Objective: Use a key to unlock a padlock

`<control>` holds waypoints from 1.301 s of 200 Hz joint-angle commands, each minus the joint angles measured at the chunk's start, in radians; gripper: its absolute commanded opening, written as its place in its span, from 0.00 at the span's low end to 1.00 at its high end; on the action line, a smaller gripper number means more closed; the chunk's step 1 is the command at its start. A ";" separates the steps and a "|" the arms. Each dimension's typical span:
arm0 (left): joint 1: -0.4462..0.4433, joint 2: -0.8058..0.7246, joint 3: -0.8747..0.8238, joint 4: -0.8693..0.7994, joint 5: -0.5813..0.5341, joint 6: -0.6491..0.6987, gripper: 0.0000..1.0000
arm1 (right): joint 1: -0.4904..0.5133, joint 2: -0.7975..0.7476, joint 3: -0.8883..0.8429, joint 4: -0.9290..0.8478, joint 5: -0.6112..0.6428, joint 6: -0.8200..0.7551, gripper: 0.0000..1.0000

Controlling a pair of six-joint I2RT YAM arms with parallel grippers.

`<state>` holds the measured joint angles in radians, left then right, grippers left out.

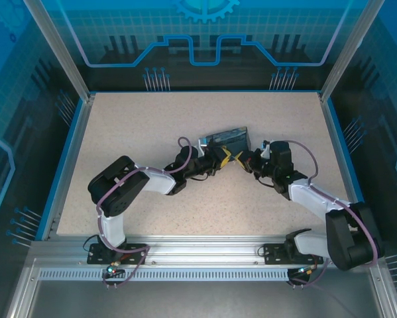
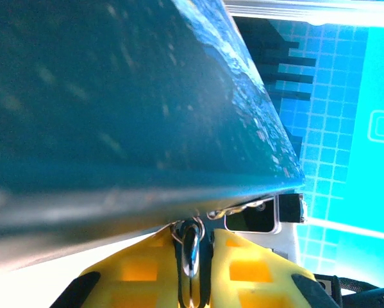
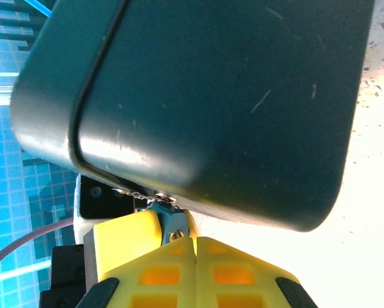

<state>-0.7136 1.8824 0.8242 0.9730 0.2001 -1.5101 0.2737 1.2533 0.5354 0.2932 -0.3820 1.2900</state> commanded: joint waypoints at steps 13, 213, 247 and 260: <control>-0.051 -0.022 0.027 0.094 0.130 -0.009 0.00 | 0.004 -0.033 0.014 -0.017 0.016 -0.089 0.00; -0.048 -0.028 0.034 0.117 0.142 0.011 0.00 | -0.042 -0.003 -0.045 0.057 -0.050 0.030 0.00; -0.047 -0.026 0.012 0.139 0.159 0.050 0.00 | -0.045 -0.053 -0.010 -0.050 -0.054 0.020 0.00; -0.047 -0.023 0.009 0.153 0.165 0.047 0.00 | -0.045 -0.076 -0.012 -0.077 -0.054 0.014 0.00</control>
<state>-0.7204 1.8835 0.8238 0.9783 0.2443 -1.4895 0.2348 1.2167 0.4961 0.2974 -0.4263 1.2980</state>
